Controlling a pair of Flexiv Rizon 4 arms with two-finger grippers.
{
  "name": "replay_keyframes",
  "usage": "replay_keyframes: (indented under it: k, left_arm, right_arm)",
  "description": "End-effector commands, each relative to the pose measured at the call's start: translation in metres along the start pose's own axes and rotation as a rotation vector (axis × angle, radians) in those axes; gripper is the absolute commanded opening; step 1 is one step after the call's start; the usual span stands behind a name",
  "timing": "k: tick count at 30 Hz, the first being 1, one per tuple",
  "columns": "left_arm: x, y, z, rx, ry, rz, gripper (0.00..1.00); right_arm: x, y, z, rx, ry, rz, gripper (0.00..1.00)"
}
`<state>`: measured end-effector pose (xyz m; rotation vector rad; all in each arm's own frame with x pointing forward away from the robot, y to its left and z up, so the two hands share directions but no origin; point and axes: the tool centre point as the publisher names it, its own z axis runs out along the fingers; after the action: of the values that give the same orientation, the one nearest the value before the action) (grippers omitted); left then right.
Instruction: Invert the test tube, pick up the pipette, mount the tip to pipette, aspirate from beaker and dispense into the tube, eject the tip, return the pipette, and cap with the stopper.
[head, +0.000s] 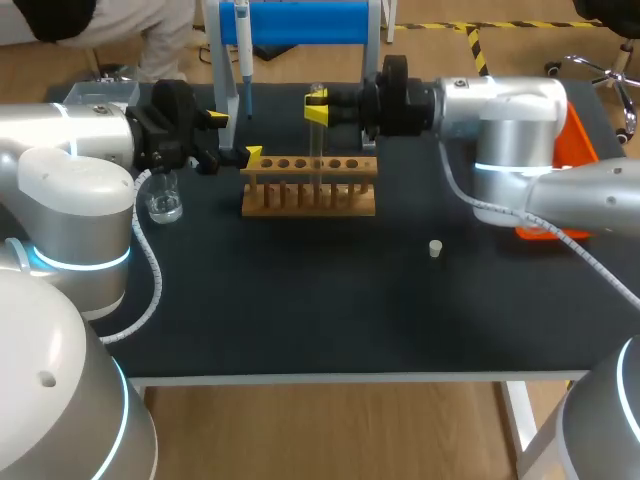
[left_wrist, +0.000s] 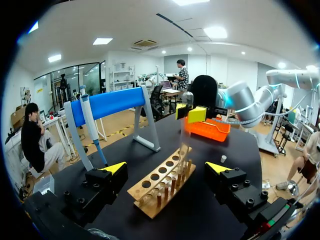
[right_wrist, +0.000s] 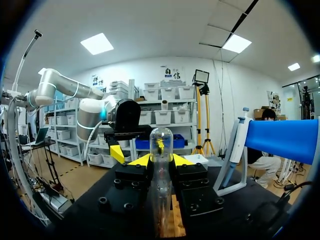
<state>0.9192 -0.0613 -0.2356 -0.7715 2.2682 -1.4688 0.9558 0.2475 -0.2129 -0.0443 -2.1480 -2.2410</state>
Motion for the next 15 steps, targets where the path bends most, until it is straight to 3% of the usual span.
replay_keyframes:
  k: [1, 15]
  left_arm:
    - [0.0, 0.0, 0.0, 0.002, -0.002, -0.001, 1.0]
    - [0.0, 0.0, 0.0, 0.002, -0.002, -0.001, 1.0]
  right_arm:
    - [0.003, 0.005, -0.002, 0.006, -0.008, 0.001, 0.0]
    - [0.012, 0.026, -0.013, 0.011, -0.044, 0.06, 0.0]
